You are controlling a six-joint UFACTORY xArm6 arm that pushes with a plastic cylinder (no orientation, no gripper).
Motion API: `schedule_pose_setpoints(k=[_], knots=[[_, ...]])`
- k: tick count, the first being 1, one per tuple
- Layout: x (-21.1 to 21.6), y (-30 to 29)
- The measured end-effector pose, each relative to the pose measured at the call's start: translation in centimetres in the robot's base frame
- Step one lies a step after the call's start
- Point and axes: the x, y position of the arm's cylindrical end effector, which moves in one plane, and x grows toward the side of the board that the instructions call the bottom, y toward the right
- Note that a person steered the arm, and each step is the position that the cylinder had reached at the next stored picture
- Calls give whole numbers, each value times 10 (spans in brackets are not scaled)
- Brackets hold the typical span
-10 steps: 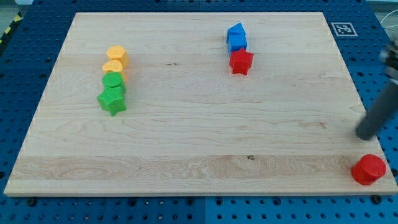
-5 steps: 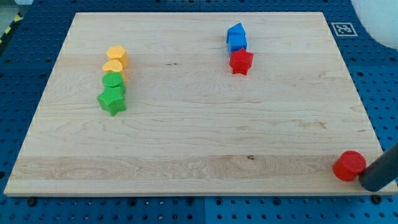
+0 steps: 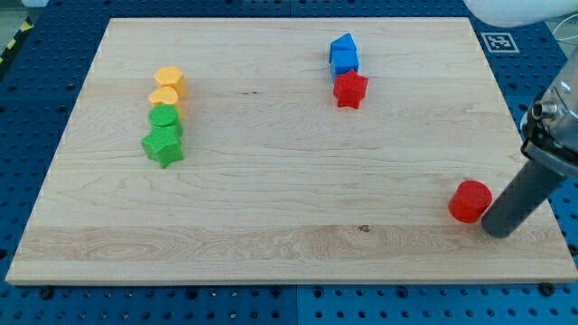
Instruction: Move the red circle to the bottom of red star
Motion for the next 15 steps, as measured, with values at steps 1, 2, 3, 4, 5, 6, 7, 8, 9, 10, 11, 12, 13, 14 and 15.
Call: schedule_pose_setpoints(k=[1,2,3,4,5,6,7,8,9,10,11,12,13,14,15], knots=[[-24,-1],[-25,-14],[-20,-17],[-21,-35],[-32,-51],[-47,-68],[-54,-81],[-54,-102],[-54,-121],[-71,-123],[-92,-125],[-98,-128],[-97,-138],[-97,-155],[-102,-158]])
